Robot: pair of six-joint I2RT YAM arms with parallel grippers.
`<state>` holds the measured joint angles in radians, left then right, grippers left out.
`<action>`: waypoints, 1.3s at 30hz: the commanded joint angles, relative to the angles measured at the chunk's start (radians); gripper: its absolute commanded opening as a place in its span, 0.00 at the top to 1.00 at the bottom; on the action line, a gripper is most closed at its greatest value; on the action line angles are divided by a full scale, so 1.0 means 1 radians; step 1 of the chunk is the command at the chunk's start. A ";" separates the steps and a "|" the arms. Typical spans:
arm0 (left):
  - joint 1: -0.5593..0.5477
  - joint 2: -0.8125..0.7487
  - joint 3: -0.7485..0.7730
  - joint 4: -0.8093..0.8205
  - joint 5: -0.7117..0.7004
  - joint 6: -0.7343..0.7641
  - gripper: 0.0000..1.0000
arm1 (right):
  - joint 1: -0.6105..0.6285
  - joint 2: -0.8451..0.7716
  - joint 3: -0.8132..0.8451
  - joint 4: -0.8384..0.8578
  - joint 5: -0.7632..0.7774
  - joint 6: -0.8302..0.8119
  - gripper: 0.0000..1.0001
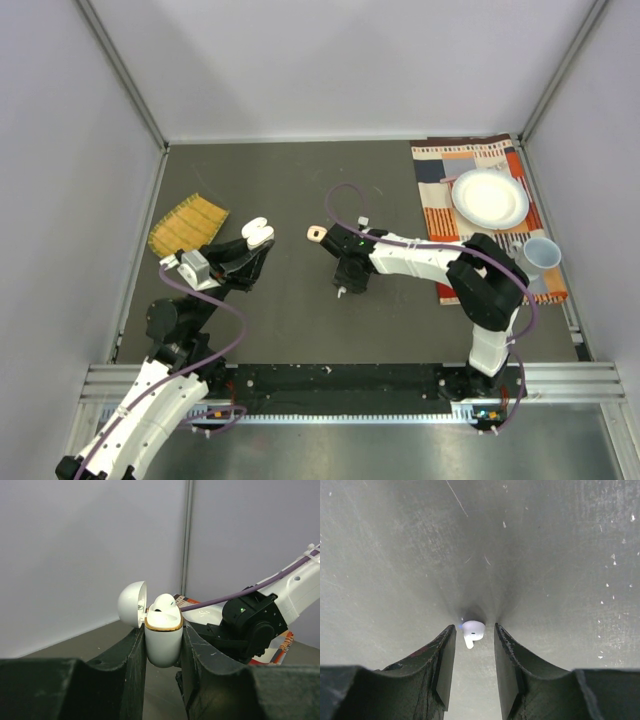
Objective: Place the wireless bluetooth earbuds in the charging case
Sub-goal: Pick up the left earbud from the center of the board.
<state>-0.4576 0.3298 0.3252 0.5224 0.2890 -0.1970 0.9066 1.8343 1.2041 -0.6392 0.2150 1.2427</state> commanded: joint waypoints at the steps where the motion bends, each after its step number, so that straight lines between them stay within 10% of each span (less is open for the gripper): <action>1: 0.004 -0.002 0.005 0.041 -0.014 -0.009 1.00 | -0.006 -0.017 0.020 -0.001 -0.011 0.012 0.63; 39: 0.004 -0.023 0.011 0.013 -0.011 0.001 1.00 | -0.009 0.054 0.046 0.003 0.009 0.006 0.78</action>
<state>-0.4576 0.3157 0.3252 0.5034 0.2787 -0.1963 0.9066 1.8603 1.2205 -0.6537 0.1898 1.2423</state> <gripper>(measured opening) 0.338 0.222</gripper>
